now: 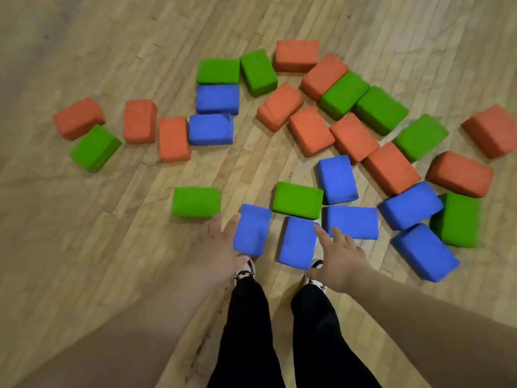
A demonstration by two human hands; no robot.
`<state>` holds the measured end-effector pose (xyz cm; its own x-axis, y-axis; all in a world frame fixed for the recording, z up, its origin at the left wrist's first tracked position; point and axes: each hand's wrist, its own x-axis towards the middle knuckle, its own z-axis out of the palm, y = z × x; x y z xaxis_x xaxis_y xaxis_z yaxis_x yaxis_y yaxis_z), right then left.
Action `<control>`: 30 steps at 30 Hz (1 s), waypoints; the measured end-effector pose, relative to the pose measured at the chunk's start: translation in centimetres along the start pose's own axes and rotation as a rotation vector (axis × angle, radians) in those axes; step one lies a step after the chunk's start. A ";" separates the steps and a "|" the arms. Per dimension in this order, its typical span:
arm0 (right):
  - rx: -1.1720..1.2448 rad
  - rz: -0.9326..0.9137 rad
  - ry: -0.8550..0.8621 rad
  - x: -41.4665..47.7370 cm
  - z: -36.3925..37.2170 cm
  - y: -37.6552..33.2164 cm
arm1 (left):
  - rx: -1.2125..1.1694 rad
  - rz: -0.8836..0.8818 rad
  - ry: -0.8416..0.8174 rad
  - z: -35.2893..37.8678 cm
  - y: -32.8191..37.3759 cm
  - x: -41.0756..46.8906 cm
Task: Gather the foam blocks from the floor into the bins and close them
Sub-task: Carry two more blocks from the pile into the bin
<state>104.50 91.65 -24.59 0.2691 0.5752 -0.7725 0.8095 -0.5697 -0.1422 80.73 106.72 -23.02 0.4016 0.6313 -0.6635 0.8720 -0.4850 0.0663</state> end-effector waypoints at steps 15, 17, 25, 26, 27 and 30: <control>-0.199 0.036 -0.093 41.2 25.0 6.3 | 0.269 0.226 -0.085 27.6 -1.4 41.0; -0.254 0.023 -0.057 43.4 27.1 6.8 | 0.293 0.243 -0.072 30.2 -2.1 43.8; -0.316 0.016 0.042 44.0 28.8 7.7 | 0.309 0.255 -0.079 33.9 -4.2 44.9; -0.310 0.003 0.033 43.4 28.9 7.5 | 0.315 0.271 -0.065 33.6 -4.1 44.4; -0.298 -0.019 0.023 42.9 29.0 7.3 | 0.325 0.288 -0.048 33.1 -4.0 44.0; -0.288 -0.090 0.018 41.0 29.6 6.5 | 0.336 0.339 -0.042 31.4 -4.0 42.7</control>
<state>105.38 94.13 -75.49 0.1967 0.6273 -0.7535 0.9445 -0.3274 -0.0260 85.60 116.61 -74.96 0.6300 0.3821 -0.6761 0.5523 -0.8325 0.0442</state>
